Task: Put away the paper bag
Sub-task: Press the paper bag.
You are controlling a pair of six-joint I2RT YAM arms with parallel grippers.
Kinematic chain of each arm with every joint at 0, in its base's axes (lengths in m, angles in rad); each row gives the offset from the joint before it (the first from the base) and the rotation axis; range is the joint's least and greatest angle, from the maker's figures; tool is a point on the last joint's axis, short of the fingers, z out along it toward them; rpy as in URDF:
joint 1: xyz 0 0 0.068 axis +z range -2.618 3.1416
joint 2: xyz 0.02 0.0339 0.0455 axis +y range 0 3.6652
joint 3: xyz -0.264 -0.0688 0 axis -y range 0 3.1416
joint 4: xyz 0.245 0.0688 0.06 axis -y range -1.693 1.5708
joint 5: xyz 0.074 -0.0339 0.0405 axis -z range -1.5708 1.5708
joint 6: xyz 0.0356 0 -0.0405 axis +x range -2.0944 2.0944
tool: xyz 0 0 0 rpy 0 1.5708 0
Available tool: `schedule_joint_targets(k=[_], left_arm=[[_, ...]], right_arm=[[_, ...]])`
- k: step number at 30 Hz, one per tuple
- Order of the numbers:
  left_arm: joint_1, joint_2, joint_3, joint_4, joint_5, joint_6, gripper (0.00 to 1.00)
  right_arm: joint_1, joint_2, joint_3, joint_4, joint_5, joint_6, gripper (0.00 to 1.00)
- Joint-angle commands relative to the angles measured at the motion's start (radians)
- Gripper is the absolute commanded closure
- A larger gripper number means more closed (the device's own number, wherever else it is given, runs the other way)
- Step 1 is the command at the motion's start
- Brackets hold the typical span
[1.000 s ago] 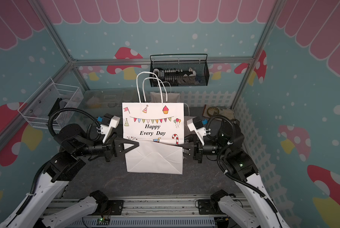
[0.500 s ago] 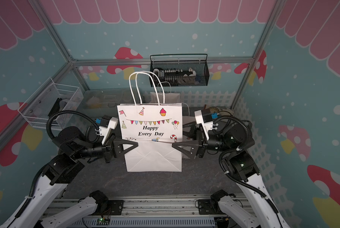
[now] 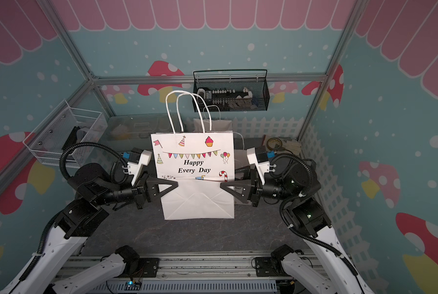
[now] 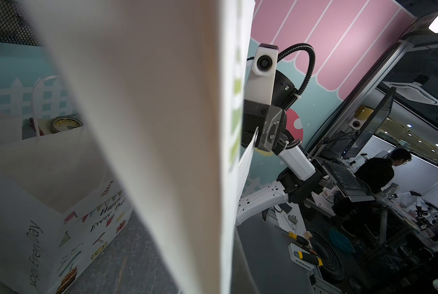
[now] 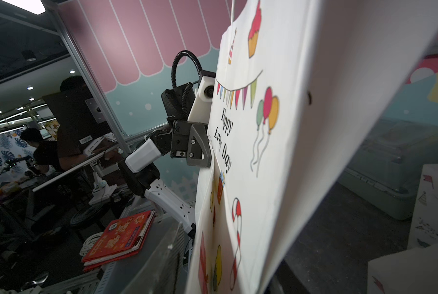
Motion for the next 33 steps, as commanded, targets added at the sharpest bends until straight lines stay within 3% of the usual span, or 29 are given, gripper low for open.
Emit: schedule_joint_targets(k=[1,6,12,17,19,23,28,30,33], left_arm=[[-0.003,-0.002,-0.012,0.021,-0.023,-0.012,1.00],[-0.005,-0.007,-0.014,0.025,-0.021,-0.014,1.00],[-0.006,-0.009,-0.019,0.068,-0.014,-0.039,0.65],[-0.012,-0.003,-0.030,0.122,-0.010,-0.065,0.60],[-0.019,0.004,-0.033,0.130,-0.010,-0.068,0.63],[-0.026,0.008,-0.039,0.129,-0.019,-0.063,0.83],[-0.026,0.002,-0.045,0.109,-0.042,-0.048,1.00],[-0.028,0.002,-0.047,0.107,-0.042,-0.048,1.00],[-0.029,-0.001,-0.051,0.106,-0.041,-0.053,1.00]], right_arm=[[0.016,0.002,0.007,-0.047,0.044,-0.039,0.68],[0.032,0.002,0.015,-0.091,0.100,-0.070,0.87],[0.041,-0.004,0.004,-0.110,0.140,-0.075,1.00],[0.058,-0.008,-0.011,-0.098,0.156,-0.064,1.00],[0.068,-0.006,-0.017,-0.085,0.163,-0.056,1.00],[0.100,0.001,-0.021,-0.077,0.179,-0.056,1.00],[0.134,0.009,-0.029,-0.072,0.195,-0.061,1.00],[0.136,0.007,-0.037,-0.055,0.194,-0.055,1.00],[0.138,0.007,-0.045,-0.018,0.177,-0.038,0.85]])
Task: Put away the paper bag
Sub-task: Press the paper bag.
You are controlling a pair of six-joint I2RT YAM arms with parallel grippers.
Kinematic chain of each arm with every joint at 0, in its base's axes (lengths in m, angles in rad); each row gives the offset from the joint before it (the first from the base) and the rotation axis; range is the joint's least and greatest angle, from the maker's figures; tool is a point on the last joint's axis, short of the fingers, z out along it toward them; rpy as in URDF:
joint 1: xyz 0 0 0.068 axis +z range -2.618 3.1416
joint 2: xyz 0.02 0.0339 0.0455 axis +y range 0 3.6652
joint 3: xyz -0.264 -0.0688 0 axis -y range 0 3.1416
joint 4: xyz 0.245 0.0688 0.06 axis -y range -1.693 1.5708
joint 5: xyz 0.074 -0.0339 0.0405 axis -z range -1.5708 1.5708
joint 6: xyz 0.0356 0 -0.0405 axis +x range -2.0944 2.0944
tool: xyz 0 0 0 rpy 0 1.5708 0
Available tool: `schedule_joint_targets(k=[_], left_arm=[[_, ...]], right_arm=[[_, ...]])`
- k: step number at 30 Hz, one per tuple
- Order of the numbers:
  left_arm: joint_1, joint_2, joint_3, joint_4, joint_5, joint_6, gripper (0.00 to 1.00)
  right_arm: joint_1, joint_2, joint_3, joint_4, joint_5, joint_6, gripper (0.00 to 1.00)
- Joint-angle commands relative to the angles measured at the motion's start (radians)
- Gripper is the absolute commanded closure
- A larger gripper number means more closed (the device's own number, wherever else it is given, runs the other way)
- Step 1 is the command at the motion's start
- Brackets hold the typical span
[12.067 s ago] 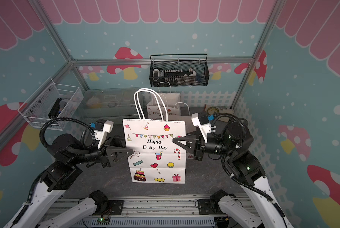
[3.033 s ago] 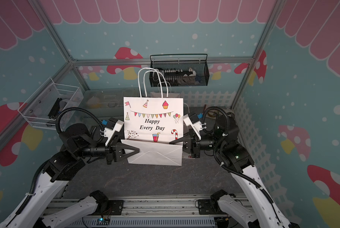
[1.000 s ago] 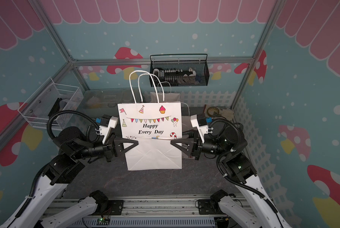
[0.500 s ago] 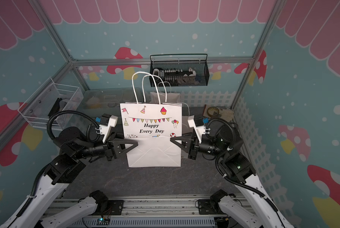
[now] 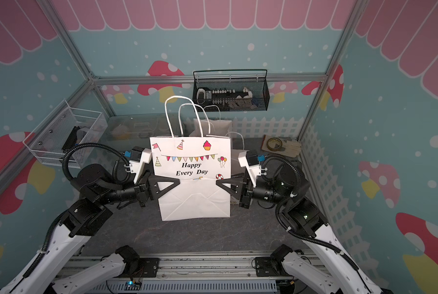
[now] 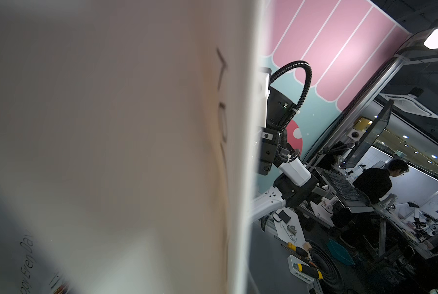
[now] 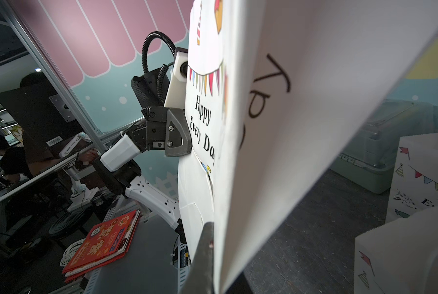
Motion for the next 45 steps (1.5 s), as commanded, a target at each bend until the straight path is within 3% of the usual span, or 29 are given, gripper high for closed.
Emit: schedule_joint_targets(k=[1,4,8,16,19,23,26,29,33,38,43,45], left_arm=[[-0.011,-0.008,-0.016,0.011,-0.009,0.004,1.00],[-0.018,-0.016,-0.022,0.010,-0.010,0.001,1.00],[-0.032,-0.025,-0.032,0.011,-0.008,-0.002,1.00],[-0.034,-0.048,-0.062,0.011,-0.026,-0.002,0.99],[-0.034,-0.048,-0.067,0.011,-0.035,-0.001,0.83],[-0.038,-0.048,-0.071,0.011,-0.046,-0.002,0.70],[-0.043,-0.049,-0.082,0.018,-0.052,-0.008,0.49],[-0.051,-0.048,-0.093,0.024,-0.060,-0.011,0.43],[-0.070,-0.054,-0.114,0.026,-0.077,-0.013,0.50],[-0.077,-0.068,-0.130,0.008,-0.102,-0.009,0.81],[-0.077,-0.083,-0.129,-0.034,-0.143,0.005,1.00],[-0.077,-0.087,-0.129,-0.041,-0.158,0.005,1.00]], right_arm=[[0.014,0.008,-0.017,0.067,-0.019,0.018,0.77],[0.015,0.031,-0.016,0.116,-0.048,0.045,0.65],[0.021,0.056,-0.014,0.168,-0.064,0.069,0.63],[0.035,0.055,-0.024,0.143,-0.037,0.046,0.92],[0.043,0.049,-0.032,0.117,-0.021,0.030,0.95],[0.048,0.036,-0.044,0.100,-0.004,0.022,0.97],[0.051,0.029,-0.058,0.101,0.008,0.022,0.99],[0.053,0.028,-0.073,0.114,0.011,0.029,1.00],[0.053,0.032,-0.091,0.135,0.012,0.044,1.00],[0.055,0.027,-0.106,0.143,0.012,0.053,0.99],[0.057,0.022,-0.128,0.162,-0.015,0.066,0.65],[0.063,0.026,-0.132,0.159,-0.016,0.069,0.64]])
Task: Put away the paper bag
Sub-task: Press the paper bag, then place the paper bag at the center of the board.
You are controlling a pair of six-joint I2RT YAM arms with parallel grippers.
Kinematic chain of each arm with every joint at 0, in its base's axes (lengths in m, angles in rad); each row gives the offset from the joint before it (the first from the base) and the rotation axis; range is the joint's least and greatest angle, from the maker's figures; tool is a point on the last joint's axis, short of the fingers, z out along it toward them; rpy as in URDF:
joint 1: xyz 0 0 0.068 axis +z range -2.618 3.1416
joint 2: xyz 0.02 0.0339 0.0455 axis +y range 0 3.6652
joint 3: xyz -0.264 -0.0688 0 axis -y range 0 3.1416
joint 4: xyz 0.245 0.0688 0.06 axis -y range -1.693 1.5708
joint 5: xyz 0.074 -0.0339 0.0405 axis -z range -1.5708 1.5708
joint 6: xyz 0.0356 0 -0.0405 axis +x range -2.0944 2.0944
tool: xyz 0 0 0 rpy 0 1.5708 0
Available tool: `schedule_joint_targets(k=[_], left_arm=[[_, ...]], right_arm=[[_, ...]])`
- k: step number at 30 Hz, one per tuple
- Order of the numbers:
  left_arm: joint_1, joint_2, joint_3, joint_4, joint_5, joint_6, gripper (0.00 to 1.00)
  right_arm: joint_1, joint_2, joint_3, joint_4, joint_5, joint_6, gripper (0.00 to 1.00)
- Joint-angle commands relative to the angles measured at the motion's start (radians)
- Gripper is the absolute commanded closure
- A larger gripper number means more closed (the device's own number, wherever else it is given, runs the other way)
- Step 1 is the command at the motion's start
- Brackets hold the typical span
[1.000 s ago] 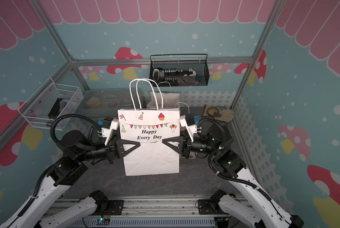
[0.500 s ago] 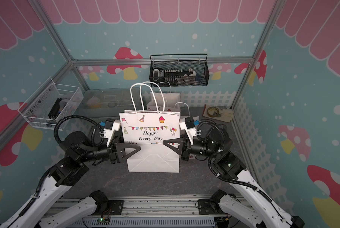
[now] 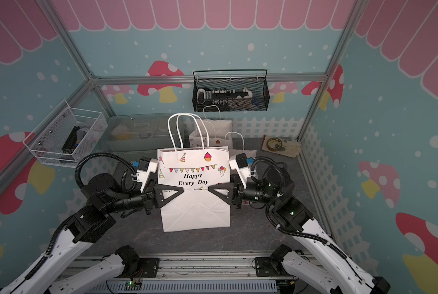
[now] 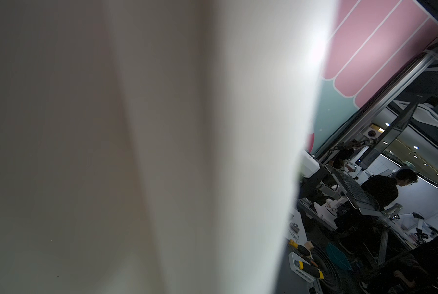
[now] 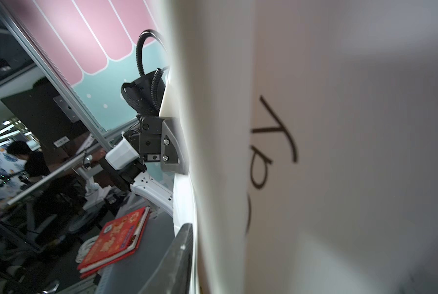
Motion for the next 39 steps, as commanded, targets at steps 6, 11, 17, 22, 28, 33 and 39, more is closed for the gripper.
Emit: schedule_joint_targets(k=[6,11,17,22,28,33,39], left_arm=[[-0.005,-0.025,0.003,-0.064,-0.069,0.028,0.83],[-0.005,-0.039,0.075,-0.302,-0.279,0.148,0.38],[-0.004,-0.075,0.086,-0.393,-0.443,0.196,0.31],[-0.004,-0.144,0.107,-0.453,-0.625,0.225,0.28],[-0.004,-0.263,0.066,-0.481,-0.963,0.250,0.30],[-0.004,-0.374,-0.034,-0.413,-1.070,0.249,0.29],[-0.004,-0.458,-0.119,-0.393,-1.140,0.254,0.29]], right_arm=[[0.025,-0.013,0.002,-0.031,0.036,-0.011,0.97],[0.027,-0.006,0.050,-0.155,0.107,-0.046,1.00],[0.042,0.010,0.040,-0.162,0.136,-0.024,1.00],[0.060,0.051,0.065,-0.204,0.203,-0.033,1.00],[0.120,0.144,0.124,-0.212,0.261,-0.044,1.00],[0.208,0.273,0.235,-0.272,0.347,-0.083,1.00],[0.273,0.432,0.352,-0.305,0.442,-0.089,1.00]])
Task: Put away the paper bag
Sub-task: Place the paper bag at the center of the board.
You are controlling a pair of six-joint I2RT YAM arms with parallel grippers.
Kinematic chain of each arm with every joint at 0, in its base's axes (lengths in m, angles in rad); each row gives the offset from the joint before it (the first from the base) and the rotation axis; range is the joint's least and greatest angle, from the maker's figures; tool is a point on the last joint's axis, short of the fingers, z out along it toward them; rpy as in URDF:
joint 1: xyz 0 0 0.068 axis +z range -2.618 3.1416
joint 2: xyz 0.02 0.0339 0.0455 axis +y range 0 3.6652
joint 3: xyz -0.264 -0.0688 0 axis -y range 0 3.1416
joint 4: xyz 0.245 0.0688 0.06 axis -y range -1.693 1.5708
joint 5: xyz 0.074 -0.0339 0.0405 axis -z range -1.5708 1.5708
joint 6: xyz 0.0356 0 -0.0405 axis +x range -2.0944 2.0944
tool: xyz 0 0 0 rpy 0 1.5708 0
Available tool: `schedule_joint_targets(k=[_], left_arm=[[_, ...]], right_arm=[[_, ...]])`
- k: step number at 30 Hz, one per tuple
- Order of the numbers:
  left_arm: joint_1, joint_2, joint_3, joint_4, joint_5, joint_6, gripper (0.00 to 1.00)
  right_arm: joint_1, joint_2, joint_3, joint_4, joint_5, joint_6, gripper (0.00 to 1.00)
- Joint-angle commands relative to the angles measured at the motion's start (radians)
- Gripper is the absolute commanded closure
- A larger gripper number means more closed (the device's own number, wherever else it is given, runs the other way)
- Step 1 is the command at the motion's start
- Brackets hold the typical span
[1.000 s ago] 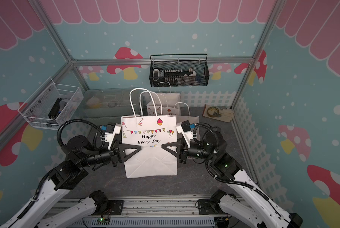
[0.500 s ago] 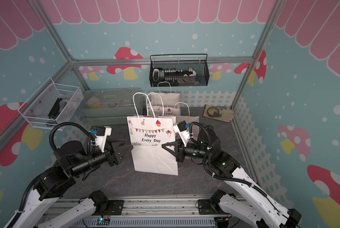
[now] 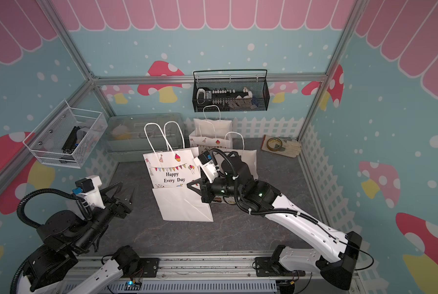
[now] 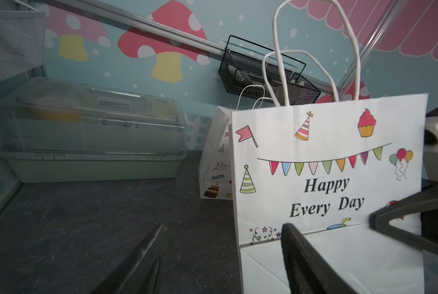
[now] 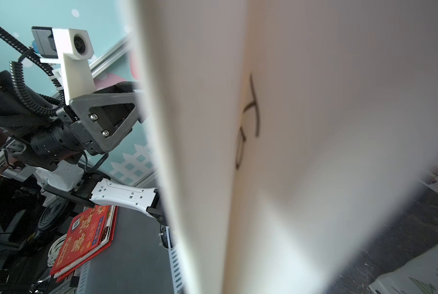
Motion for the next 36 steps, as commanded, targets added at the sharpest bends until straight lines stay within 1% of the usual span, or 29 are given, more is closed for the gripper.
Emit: schedule_joint_targets(k=[1,5,9,13,19,22,27,29,33,36], left_arm=[[-0.004,-0.043,-0.047,0.026,-0.090,0.017,0.29],[-0.004,-0.098,-0.112,0.060,-0.110,0.001,0.29],[-0.004,-0.157,-0.159,0.079,-0.126,-0.025,0.29],[-0.004,-0.196,-0.156,0.100,-0.121,-0.046,0.29],[-0.004,-0.178,-0.074,0.089,-0.091,-0.038,0.29],[-0.004,-0.180,-0.061,0.081,-0.077,-0.049,0.29],[-0.004,-0.184,-0.070,0.081,-0.070,-0.062,0.28],[-0.004,-0.166,-0.067,0.085,-0.064,-0.056,0.28],[-0.004,-0.121,-0.052,0.086,-0.028,-0.047,0.27],[-0.004,-0.099,-0.052,0.087,-0.017,-0.047,0.26]], right_arm=[[0.015,0.064,0.053,-0.015,0.078,-0.006,1.00],[0.025,0.152,0.082,0.042,0.090,0.025,1.00],[0.046,0.274,0.131,0.072,0.095,0.042,1.00],[0.067,0.343,0.116,0.144,0.100,0.081,1.00],[0.073,0.406,-0.011,0.422,0.082,0.238,1.00],[0.073,0.433,-0.070,0.548,0.095,0.311,1.00],[0.072,0.482,-0.119,0.669,0.115,0.388,1.00],[0.076,0.509,-0.139,0.729,0.120,0.426,1.00],[0.086,0.572,-0.145,0.781,0.138,0.462,1.00],[0.089,0.620,-0.143,0.839,0.128,0.504,1.00]])
